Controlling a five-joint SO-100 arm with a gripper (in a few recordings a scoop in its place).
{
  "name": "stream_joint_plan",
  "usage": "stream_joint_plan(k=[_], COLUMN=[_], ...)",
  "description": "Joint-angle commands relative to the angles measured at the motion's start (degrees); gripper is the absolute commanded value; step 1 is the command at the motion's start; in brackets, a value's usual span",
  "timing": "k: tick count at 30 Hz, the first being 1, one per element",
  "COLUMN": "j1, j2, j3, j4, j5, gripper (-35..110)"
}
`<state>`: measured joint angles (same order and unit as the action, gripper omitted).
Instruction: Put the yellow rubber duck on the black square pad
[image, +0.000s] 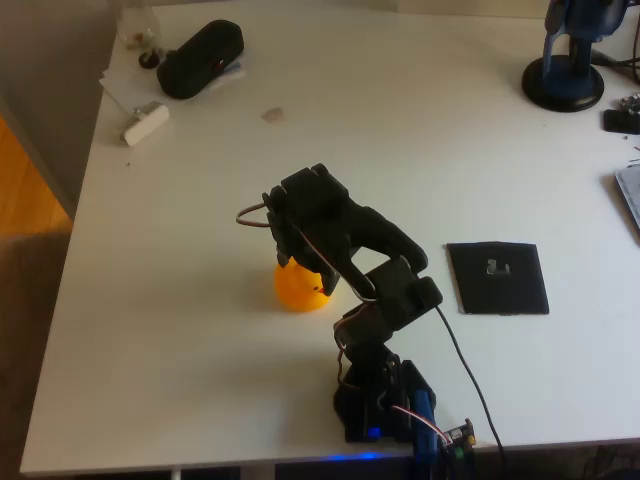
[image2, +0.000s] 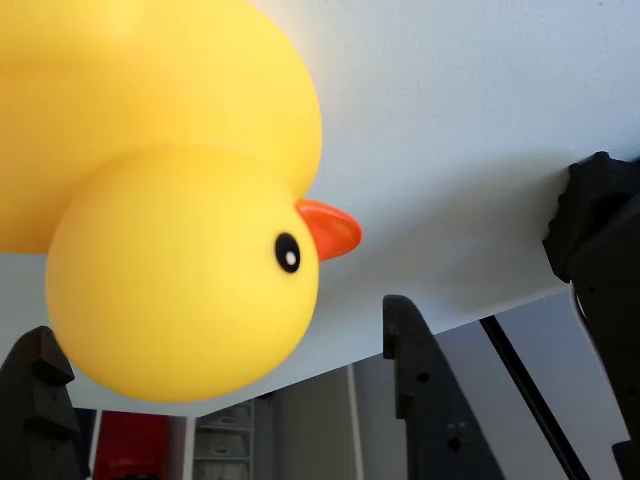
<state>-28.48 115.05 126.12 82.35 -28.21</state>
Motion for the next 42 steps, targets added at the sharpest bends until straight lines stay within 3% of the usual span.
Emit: stream_joint_plan(k=[1, 12, 32, 42], j1=[-1.14, 4.92, 5.1, 5.1], j2=[0.0, 0.0, 0.62, 0.62], j3=[0.26, 0.26, 2.9, 2.81], j4=[-0.35, -0.35, -0.44, -0.44], j5=[-0.18, -0.44, -0.62, -0.7], gripper=[36, 36, 36, 15])
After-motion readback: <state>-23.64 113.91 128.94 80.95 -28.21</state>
